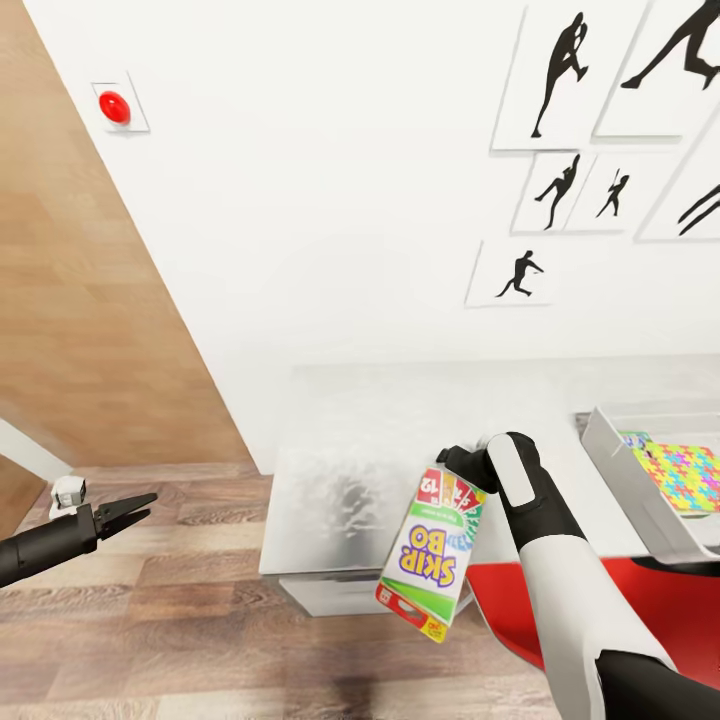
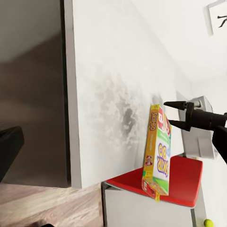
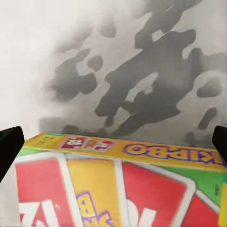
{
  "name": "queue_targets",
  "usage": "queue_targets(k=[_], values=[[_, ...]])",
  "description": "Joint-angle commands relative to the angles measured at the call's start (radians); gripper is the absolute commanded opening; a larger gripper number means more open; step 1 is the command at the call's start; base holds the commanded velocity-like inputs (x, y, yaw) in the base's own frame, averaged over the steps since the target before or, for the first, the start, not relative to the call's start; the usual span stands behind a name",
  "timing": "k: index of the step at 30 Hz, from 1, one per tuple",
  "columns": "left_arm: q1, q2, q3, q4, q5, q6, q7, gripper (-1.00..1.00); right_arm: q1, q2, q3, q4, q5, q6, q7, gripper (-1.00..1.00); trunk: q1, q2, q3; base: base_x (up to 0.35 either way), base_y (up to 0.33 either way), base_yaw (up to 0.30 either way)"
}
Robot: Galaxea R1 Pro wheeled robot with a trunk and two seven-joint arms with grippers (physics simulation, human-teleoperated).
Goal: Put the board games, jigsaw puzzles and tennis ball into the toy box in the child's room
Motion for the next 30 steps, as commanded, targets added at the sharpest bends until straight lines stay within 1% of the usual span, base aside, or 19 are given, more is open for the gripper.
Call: queue_targets(k=[1, 11, 30], values=[[-0.001, 0.0, 0.0, 0.0, 0.0, 0.004, -0.002, 1.0, -0.001, 0.001, -0.002, -0.001, -0.011, 0.002, -0.01, 1.0, 0.0, -0.002, -0.002, -0.085, 0.025, 0.0], [-0.001, 0.0, 0.001, 0.0, 0.0, 0.004, -0.002, 1.0, -0.001, 0.001, -0.002, -0.001, -0.011, 0.002, -0.01, 1.0, 0.0, -0.002, -0.002, -0.05, 0.025, 0.0], [-0.001, 0.0, 0.001, 0.0, 0.003, 0.005, -0.002, 1.0, -0.001, 0.001, -0.002, -0.001, -0.011, 0.002, -0.01, 1.0, 0.0, -0.002, -0.002, -0.002, 0.029, 0.0]])
